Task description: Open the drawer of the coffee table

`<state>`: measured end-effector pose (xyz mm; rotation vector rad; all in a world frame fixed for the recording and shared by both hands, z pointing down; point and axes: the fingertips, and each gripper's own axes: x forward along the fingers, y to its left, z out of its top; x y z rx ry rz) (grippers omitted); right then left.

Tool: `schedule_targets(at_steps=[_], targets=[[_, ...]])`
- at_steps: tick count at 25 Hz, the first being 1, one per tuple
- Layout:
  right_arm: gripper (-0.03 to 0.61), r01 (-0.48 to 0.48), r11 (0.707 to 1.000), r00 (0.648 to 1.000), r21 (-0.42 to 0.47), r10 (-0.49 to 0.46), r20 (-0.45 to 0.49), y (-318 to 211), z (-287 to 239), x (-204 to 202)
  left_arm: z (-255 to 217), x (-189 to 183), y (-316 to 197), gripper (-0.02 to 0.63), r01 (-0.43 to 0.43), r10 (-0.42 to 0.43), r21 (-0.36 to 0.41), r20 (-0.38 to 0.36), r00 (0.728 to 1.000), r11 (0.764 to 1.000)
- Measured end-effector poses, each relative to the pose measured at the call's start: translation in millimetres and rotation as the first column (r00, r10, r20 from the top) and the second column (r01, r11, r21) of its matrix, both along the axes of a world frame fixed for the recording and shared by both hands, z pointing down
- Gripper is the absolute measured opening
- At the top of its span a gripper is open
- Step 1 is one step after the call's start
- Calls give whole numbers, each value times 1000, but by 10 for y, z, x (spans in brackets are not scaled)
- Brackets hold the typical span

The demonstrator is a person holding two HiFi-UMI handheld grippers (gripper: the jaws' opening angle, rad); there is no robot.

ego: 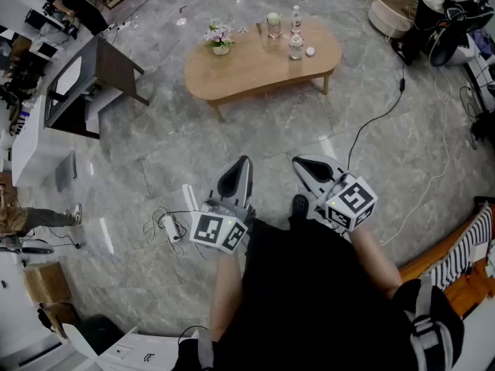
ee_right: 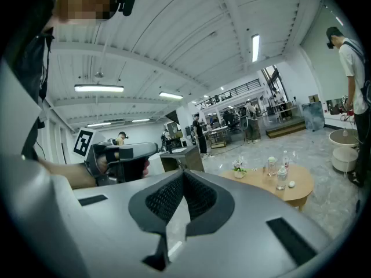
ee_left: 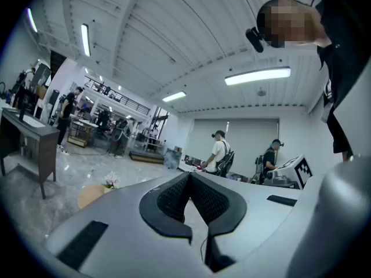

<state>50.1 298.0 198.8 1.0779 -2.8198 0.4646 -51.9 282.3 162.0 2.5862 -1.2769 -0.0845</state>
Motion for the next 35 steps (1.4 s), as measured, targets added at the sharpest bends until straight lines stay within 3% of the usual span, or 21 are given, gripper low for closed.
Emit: schedule_targets(at_steps=[7,13,23,35], targets=[[12,-3,1000,1000,-5,3,-15,-13,54,77,218,-70,236,11,-5,4,-55,-5,1000,999],[12,36,999,999,1,-36,-14,24,53,131,255,127,325,11,-13,12,-79,-22,1000,997],[12,20,999,1000,-45,-21,-22,112,265,444,375,310,442,11,20,-22,-125,-13,1000,992],[12,-25,996,998,-84,20,-52,-199,478,93,661,-63,65,11,-28,24,-168,-24,999,985]])
